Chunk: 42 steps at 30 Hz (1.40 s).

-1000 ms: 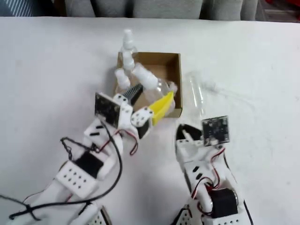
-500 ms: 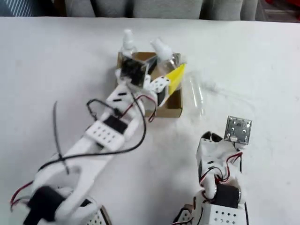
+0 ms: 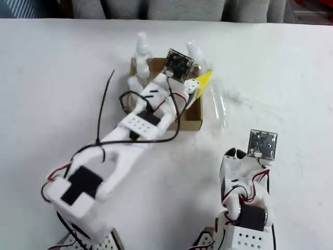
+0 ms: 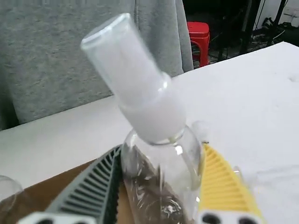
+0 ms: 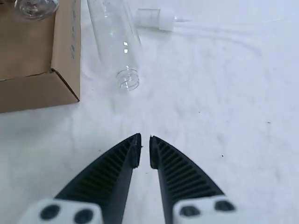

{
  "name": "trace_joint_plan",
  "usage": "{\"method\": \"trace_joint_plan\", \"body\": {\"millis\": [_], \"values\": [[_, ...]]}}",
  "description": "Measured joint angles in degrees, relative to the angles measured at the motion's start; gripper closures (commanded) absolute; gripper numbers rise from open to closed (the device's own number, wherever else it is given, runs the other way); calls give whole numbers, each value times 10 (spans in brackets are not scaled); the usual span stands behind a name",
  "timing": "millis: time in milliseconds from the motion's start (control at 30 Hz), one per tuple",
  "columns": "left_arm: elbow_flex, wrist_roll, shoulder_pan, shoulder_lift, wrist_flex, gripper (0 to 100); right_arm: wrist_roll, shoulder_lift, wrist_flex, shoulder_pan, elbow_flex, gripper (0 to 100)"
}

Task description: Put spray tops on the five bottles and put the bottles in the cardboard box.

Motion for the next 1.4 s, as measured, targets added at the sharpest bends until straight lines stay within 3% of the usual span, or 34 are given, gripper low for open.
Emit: {"method": "trace_joint_plan", "body": {"millis": [700, 933, 1400], "values": [[-185, -4, -39, 208, 0, 980, 0, 0, 0, 0, 0, 981], [-193, -4, -40, 258, -41, 980, 0, 0, 0, 0, 0, 981], [-193, -4, -49, 260, -44, 963, 1, 0, 0, 0, 0, 981]]}}
